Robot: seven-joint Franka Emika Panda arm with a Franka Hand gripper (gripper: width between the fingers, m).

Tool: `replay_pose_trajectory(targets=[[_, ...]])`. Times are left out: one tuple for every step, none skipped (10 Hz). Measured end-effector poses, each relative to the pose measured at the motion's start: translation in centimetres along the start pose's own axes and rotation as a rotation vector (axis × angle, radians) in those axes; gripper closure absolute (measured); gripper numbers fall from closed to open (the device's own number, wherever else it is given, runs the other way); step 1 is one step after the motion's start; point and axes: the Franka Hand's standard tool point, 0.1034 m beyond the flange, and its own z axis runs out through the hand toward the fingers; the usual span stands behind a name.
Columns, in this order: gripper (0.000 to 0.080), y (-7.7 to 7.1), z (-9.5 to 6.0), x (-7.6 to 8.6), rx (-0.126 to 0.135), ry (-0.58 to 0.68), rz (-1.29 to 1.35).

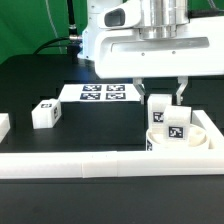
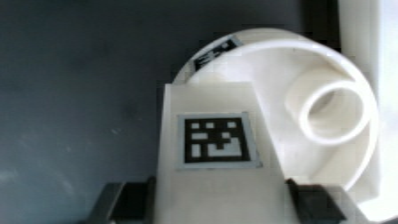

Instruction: Assemble stool

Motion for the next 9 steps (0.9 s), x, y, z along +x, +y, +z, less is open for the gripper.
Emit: replay_pose_trajectory(targets=[[0.0462, 0.06, -0.01, -0.02, -0.002, 0.007, 0.08], [0.0462, 0.13, -0.03, 0.02, -0.001, 0.006, 0.14], [0.0462, 0.22, -0.06, 0.06, 0.001, 0.005, 0.211], [0.0462, 0.24, -0.06, 0.06, 0.001, 0.005, 0.235], [0.0462, 0.33, -0.07, 0.08, 0.002, 0.003, 0.308], [0.0462, 0.41, -0.08, 0.07, 0.006, 0.001, 0.376], [0.0462, 0.54, -0.11, 0.02, 0.014, -0.004, 0.456], [0.0462, 0.64, -0.14, -0.02, 0.021, -0.008, 0.521], [0.0462, 0.89, -0.18, -0.09, 0.034, -0.017, 0.653]])
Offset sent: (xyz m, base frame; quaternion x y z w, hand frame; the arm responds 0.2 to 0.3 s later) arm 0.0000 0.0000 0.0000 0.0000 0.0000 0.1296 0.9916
